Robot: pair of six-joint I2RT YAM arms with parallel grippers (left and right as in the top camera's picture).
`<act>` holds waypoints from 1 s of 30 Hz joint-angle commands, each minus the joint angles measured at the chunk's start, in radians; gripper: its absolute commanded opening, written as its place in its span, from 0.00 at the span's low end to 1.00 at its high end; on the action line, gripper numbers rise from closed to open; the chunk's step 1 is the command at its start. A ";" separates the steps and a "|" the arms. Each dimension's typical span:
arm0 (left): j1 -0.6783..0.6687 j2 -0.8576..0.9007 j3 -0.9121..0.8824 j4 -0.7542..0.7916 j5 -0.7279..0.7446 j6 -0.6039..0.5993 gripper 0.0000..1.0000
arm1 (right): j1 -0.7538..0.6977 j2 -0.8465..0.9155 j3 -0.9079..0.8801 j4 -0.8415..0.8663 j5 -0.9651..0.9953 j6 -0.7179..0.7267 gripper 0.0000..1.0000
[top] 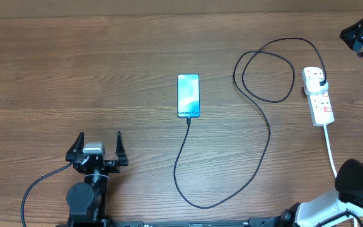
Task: Plug charger to phone and switch on socket
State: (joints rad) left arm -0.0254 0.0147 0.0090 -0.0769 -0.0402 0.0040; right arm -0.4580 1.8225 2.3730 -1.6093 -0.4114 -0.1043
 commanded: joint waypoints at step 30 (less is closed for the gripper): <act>0.006 -0.011 -0.003 0.000 0.008 0.023 1.00 | -0.002 -0.006 0.002 0.022 0.049 -0.032 1.00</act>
State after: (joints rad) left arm -0.0254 0.0147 0.0090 -0.0769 -0.0402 0.0040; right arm -0.4580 1.8225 2.3730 -1.6085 -0.4107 -0.1043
